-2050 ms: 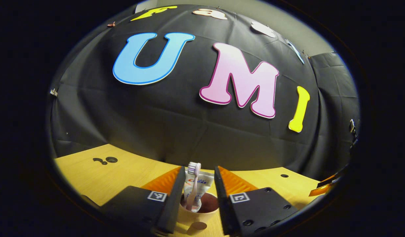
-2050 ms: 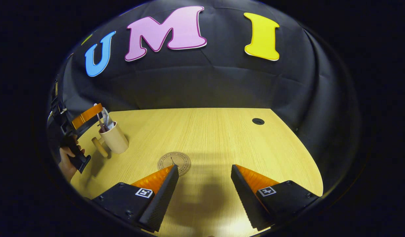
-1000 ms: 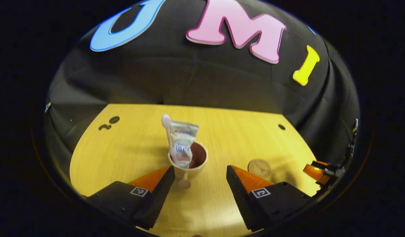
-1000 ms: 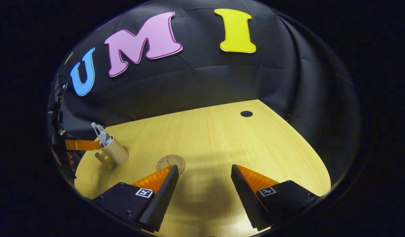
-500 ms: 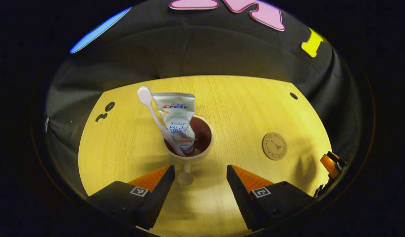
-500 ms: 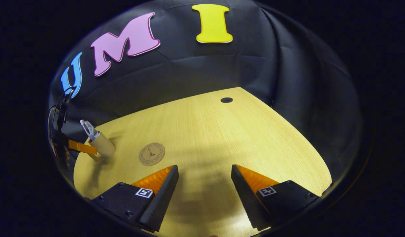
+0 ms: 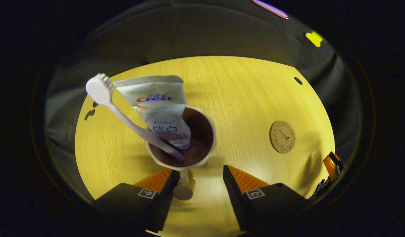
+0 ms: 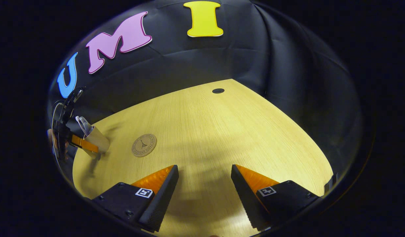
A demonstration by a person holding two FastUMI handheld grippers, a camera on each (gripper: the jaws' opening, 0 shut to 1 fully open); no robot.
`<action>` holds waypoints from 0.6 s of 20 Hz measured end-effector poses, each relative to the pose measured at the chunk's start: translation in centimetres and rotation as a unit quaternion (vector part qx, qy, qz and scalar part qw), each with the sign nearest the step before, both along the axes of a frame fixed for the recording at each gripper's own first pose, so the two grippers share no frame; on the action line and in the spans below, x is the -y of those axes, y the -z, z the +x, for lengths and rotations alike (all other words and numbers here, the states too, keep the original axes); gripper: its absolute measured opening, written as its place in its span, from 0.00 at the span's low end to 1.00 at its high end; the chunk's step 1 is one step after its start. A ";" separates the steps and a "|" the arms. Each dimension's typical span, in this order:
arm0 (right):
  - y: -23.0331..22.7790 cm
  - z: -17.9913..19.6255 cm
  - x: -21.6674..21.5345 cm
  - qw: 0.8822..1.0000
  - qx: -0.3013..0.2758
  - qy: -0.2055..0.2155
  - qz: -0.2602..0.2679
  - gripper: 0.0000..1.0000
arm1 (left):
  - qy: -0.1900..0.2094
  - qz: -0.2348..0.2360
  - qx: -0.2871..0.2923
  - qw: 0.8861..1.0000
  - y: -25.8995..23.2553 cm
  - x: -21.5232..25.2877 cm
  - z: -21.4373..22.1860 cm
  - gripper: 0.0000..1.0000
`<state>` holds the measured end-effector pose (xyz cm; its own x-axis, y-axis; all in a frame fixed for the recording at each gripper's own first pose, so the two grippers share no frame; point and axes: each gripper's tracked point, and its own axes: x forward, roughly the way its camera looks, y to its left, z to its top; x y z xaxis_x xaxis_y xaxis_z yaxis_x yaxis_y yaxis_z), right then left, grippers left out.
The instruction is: Put the toothbrush and toothpaste on the desktop into the cup, then pick up the cup and place it on the coaster on the desktop.
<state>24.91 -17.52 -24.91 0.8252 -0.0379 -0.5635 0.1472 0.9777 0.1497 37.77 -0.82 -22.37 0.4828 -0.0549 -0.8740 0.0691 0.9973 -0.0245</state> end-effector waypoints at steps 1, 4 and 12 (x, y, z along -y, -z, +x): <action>0.2 -0.1 -0.1 1.000 -0.003 0.000 0.001 0.98 | -0.002 0.002 -0.002 1.000 -0.1 -0.4 0.0 0.72; 0.3 0.0 0.0 1.000 -0.005 0.001 0.002 0.99 | -0.006 0.008 -0.003 1.000 0.0 -1.1 0.1 0.48; 0.4 0.1 0.1 1.000 -0.013 -0.003 0.008 0.99 | 0.017 -0.005 0.000 1.000 -0.1 -1.1 0.0 0.23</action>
<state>25.02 -17.59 -25.33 0.8108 -0.0244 -0.5848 0.1459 0.9760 0.1615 37.73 0.32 -22.26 0.4808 -0.0795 -0.8732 0.1032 0.9941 -0.0336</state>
